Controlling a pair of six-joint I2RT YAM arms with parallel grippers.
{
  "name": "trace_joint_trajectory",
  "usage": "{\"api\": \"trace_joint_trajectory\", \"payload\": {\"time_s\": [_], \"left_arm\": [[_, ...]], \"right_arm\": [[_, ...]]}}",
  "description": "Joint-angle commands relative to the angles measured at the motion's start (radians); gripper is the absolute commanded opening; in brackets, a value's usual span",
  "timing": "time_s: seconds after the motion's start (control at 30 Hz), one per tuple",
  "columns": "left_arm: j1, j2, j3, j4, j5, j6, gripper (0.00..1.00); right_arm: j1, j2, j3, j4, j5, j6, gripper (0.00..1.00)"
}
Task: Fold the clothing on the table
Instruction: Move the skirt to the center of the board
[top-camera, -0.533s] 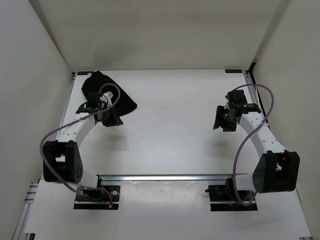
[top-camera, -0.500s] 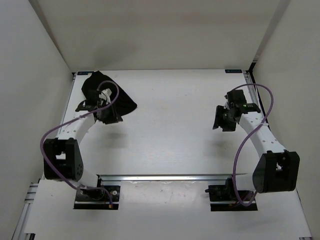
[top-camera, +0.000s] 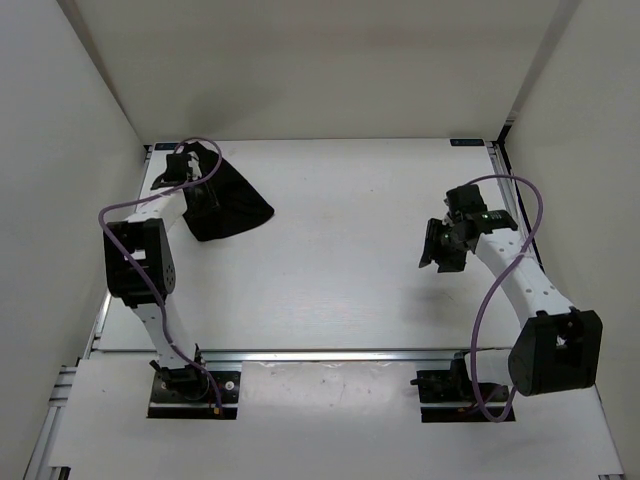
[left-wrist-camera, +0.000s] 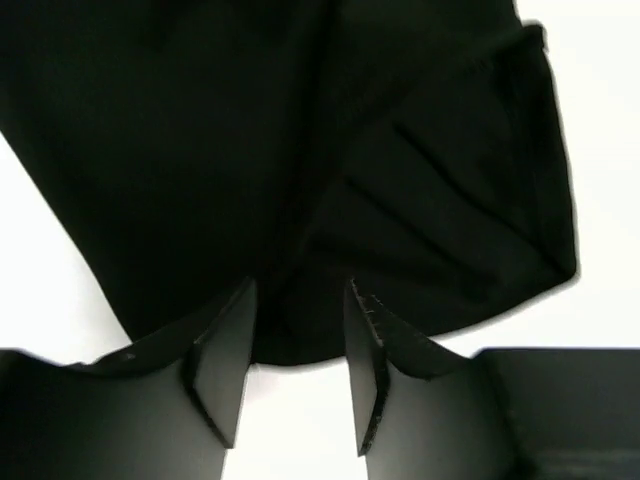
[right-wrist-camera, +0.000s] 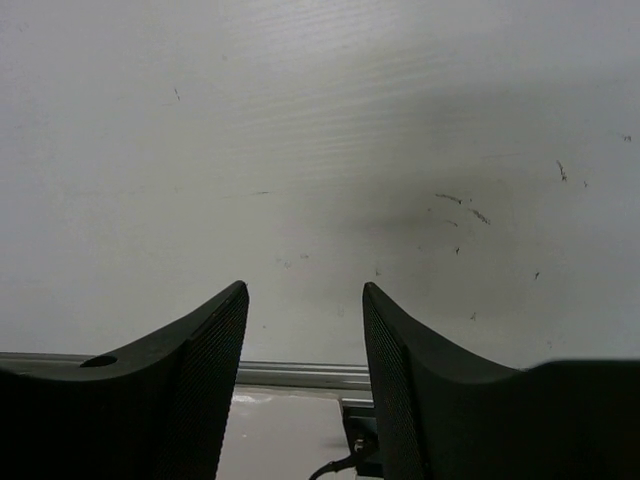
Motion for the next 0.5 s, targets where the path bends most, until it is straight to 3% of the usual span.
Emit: {"api": "trace_joint_trajectory", "payload": {"time_s": [0.0, 0.03, 0.23, 0.33, 0.37, 0.4, 0.47], "left_arm": [[-0.006, 0.039, 0.07, 0.009, -0.074, 0.048, 0.52], [-0.006, 0.054, 0.08, 0.006, -0.1, 0.068, 0.56], [-0.03, 0.101, 0.069, 0.017, -0.174, 0.118, 0.57], [-0.035, 0.102, 0.051, 0.028, -0.177, 0.124, 0.54], [-0.039, 0.101, 0.041, 0.029, -0.172, 0.132, 0.46], [-0.048, 0.101, 0.037, 0.037, -0.166, 0.121, 0.24], [-0.065, 0.078, 0.02, 0.035, -0.127, 0.102, 0.0]], "right_arm": [[-0.027, -0.05, -0.025, -0.025, -0.042, 0.043, 0.55], [-0.034, -0.05, -0.034, -0.03, -0.053, 0.047, 0.55], [-0.053, -0.052, -0.042, -0.01, -0.093, 0.06, 0.54], [-0.045, -0.05, -0.033, -0.006, -0.11, 0.064, 0.54], [-0.042, -0.042, -0.03, -0.004, -0.11, 0.054, 0.52], [-0.033, -0.042, -0.024, -0.002, -0.108, 0.056, 0.52], [-0.031, -0.041, -0.019, 0.001, -0.107, 0.055, 0.5]]}}
